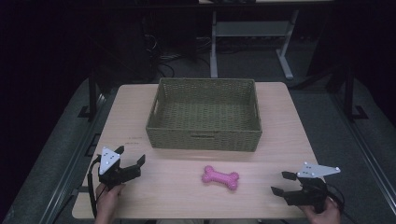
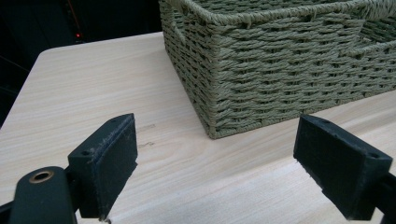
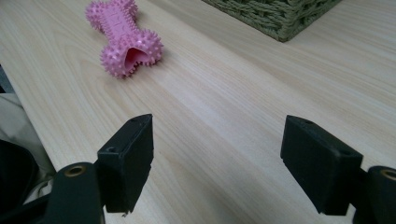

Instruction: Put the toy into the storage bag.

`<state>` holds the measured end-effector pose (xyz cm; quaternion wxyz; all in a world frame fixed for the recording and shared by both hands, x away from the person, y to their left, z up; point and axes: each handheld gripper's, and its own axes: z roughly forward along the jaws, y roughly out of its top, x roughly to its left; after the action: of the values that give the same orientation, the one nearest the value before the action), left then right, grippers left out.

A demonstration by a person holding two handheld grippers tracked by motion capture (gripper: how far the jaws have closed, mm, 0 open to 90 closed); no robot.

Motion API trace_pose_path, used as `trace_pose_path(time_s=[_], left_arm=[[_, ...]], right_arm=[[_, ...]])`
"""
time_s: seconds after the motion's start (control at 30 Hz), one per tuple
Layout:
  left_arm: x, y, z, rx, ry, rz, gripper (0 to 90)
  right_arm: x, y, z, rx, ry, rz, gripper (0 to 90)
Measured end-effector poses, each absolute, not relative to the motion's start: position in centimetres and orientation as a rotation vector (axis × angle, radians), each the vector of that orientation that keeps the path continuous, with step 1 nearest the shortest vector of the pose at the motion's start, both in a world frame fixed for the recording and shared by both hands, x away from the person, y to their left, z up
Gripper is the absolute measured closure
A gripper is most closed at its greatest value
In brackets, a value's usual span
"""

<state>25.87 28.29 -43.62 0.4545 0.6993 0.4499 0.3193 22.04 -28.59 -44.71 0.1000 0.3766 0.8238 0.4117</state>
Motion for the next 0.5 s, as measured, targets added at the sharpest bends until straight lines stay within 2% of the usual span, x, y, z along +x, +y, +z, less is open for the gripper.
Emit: trace_pose_path(time_s=[0.5], left_arm=[[25.69, 28.27, -43.48, 1.720, 1.104, 0.796, 13.0]], right_arm=[[22.71, -27.70, -43.85, 1.068, 2.460, 1.203, 24.0]])
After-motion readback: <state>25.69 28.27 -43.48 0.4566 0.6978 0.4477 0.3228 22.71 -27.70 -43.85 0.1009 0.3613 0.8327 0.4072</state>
